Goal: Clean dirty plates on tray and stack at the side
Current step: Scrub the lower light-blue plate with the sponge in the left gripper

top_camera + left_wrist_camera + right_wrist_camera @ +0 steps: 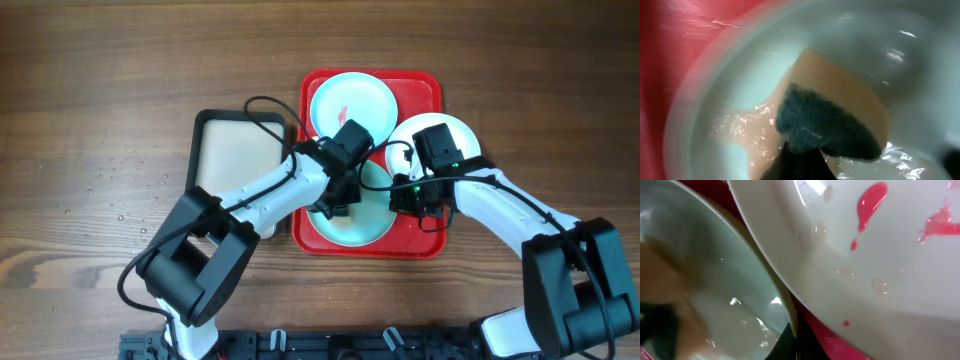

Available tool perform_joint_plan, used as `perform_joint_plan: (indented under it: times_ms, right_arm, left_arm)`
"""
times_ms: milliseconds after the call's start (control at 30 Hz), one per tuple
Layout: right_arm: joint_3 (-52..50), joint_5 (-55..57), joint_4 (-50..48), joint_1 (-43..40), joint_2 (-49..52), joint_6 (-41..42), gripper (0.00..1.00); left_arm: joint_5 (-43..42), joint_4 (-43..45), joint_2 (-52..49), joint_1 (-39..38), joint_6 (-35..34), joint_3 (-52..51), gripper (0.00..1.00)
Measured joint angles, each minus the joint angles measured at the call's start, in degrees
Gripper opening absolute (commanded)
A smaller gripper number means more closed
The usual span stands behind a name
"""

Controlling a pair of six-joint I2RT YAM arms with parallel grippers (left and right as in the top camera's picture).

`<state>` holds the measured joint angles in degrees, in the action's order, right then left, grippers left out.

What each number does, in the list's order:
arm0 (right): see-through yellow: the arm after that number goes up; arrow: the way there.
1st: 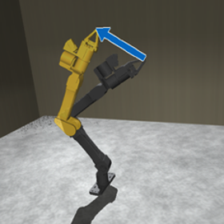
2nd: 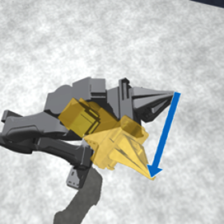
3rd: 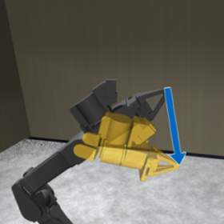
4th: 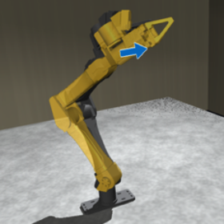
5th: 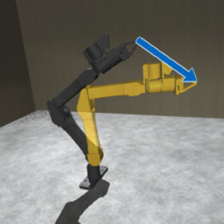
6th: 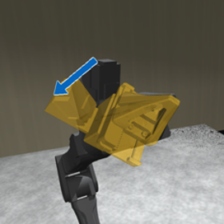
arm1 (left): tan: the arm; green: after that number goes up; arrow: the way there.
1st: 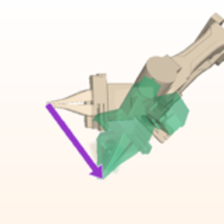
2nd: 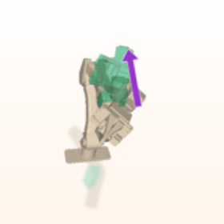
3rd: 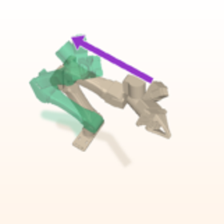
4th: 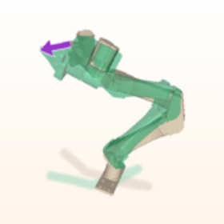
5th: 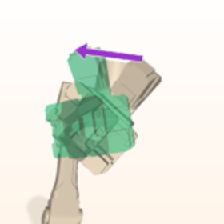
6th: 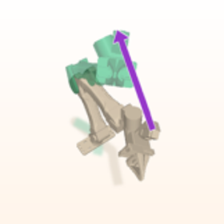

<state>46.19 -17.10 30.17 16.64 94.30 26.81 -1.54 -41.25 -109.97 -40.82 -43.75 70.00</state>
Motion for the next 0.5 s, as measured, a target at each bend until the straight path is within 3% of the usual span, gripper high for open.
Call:
perform_joint_plan:
  times_ms: [100,200,400,500]
  right_arm:
    - [0.0,-0.4,0.0,0.1,0.0,0.0,0.04]
    - [0.0,-1.1,0.0,0.3,0.1,0.2,0.04]
    - [0.0,-0.2,0.6,-0.3,0.1,0.4,0.04]
    - [0.0,-0.2,0.6,-0.3,0.1,0.4,0.04]
  left_arm:
    - [7.9,-4.1,0.0,0.9,-1.6,0.4,0.04]
    - [8.9,-3.4,0.0,1.4,-2.1,0.4,0.04]
    - [-7.6,14.1,-1.5,1.0,-2.5,-0.5,0.04]
    - [-11.0,15.2,-1.9,-2.5,-3.5,-0.5,0.04]
